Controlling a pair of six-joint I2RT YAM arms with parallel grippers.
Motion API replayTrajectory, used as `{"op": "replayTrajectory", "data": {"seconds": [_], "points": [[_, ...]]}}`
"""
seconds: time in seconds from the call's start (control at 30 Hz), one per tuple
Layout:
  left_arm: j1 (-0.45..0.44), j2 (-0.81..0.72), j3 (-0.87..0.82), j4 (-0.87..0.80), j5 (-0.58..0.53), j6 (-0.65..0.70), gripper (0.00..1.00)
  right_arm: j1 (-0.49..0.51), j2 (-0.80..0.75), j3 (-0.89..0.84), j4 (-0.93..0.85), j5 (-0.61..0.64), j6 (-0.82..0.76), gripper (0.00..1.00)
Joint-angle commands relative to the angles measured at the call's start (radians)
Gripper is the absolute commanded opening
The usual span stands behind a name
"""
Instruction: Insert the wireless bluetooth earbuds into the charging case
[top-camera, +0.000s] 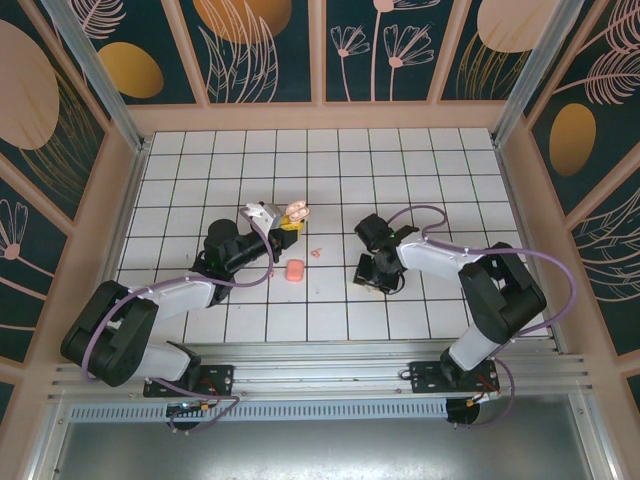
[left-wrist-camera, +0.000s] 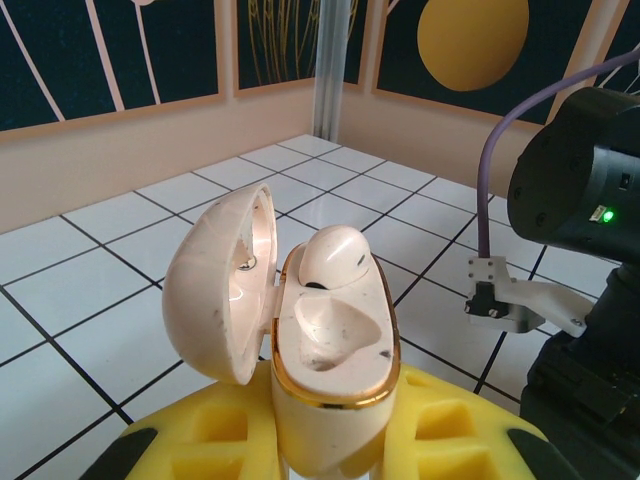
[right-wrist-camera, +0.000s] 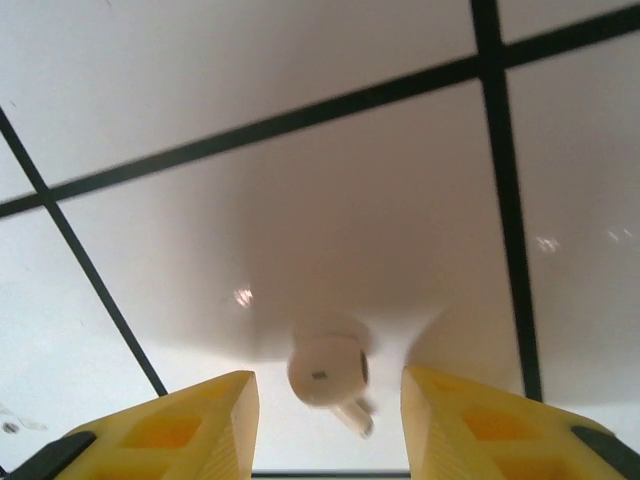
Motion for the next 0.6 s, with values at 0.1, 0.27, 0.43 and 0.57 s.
{"op": "replayTrajectory", "data": {"seconds": [0.1, 0.27, 0.43, 0.57], "points": [[0.0, -0.011, -0.001, 0.002, 0.011, 0.017, 0.12, -0.014, 0.063, 0.172, -0.281, 0.042, -0.136, 0.43], [0.001, -0.016, 0.0, -0.004, 0.01, 0.019, 0.12, -0.021, 0.142, 0.245, -0.327, 0.023, -0.226, 0.42], [0.0, -0.019, -0.001, -0.005, 0.006, 0.017, 0.12, -0.029, 0.207, 0.282, -0.33, 0.011, -0.275, 0.4], [0.0, -0.019, -0.001, -0.007, 0.005, 0.017, 0.13, -0.043, 0.227, 0.298, -0.317, -0.001, -0.294, 0.39]]}}
